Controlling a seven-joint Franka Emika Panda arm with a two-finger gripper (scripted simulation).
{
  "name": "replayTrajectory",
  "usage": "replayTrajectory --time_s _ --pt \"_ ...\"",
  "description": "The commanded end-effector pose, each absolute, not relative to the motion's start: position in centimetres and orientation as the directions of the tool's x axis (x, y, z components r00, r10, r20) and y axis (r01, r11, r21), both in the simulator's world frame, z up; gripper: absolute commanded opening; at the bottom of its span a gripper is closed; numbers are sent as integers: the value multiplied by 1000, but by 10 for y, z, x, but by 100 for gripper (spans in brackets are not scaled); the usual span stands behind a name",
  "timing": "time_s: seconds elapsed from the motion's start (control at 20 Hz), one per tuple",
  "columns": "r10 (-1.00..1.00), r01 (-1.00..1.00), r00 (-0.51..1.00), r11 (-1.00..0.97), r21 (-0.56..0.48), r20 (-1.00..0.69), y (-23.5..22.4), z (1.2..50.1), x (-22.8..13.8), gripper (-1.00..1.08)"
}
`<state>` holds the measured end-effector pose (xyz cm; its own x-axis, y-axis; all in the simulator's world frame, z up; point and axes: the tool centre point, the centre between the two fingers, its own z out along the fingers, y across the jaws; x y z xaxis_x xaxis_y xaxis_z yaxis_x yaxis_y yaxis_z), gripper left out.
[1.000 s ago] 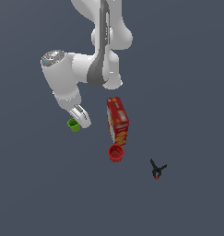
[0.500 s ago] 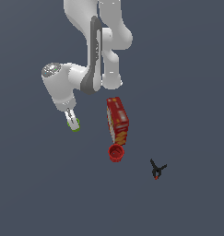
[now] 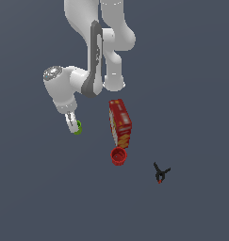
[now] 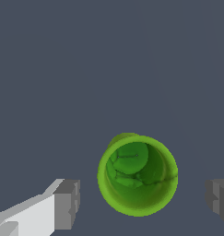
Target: Pick up a designated object from a clutter of objects.
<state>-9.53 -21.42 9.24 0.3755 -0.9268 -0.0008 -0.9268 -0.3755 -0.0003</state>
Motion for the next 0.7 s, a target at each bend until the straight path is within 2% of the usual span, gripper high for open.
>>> replayTrajectory --time_s 0.0,0.65 --pt "-927 -927 375 -375 0 -1 -214 89 -96 100" --pt "-929 -929 369 -369 0 0 -215 45 -97 100"
